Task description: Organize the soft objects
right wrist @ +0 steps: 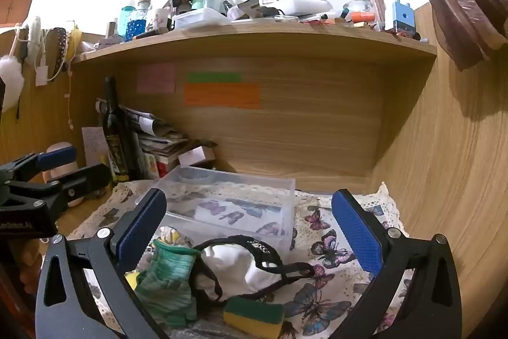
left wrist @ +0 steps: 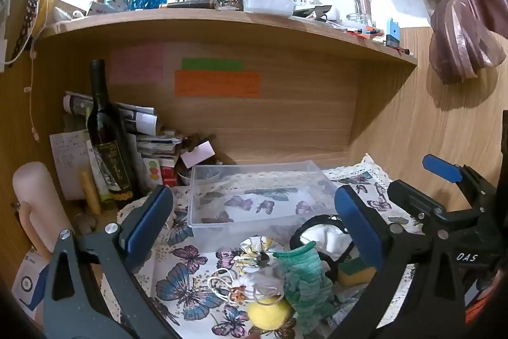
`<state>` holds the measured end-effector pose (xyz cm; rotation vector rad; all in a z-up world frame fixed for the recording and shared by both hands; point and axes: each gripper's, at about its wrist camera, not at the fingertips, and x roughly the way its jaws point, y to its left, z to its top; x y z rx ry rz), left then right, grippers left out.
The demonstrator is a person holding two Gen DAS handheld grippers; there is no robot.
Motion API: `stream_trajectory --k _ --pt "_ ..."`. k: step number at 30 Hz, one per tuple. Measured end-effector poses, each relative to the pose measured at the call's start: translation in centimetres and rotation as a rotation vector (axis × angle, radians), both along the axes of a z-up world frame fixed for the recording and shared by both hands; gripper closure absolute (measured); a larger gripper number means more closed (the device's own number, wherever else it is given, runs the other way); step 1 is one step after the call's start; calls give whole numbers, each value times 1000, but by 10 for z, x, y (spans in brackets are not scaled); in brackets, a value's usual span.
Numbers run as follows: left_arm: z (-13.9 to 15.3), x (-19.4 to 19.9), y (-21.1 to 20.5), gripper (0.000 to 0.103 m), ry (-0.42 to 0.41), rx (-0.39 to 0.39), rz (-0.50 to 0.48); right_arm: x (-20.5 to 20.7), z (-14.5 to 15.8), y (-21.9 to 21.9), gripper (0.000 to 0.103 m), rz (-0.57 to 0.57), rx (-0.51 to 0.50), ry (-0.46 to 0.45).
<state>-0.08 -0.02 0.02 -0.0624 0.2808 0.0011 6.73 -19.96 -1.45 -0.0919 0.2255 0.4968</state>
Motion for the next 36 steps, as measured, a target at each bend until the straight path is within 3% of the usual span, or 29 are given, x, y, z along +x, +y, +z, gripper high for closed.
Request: stream_trajectory --k 2,9,36 --pt "0 -2 2 0 -10 -37 7 0 0 -1 0 -2 -3 -1" --pt "-1 -15 -8 0 -26 3 31 -1 1 -1 0 5 9 -7" --pt "2 -5 -6 0 -16 -3 -1 -3 2 -3 0 5 35 19"
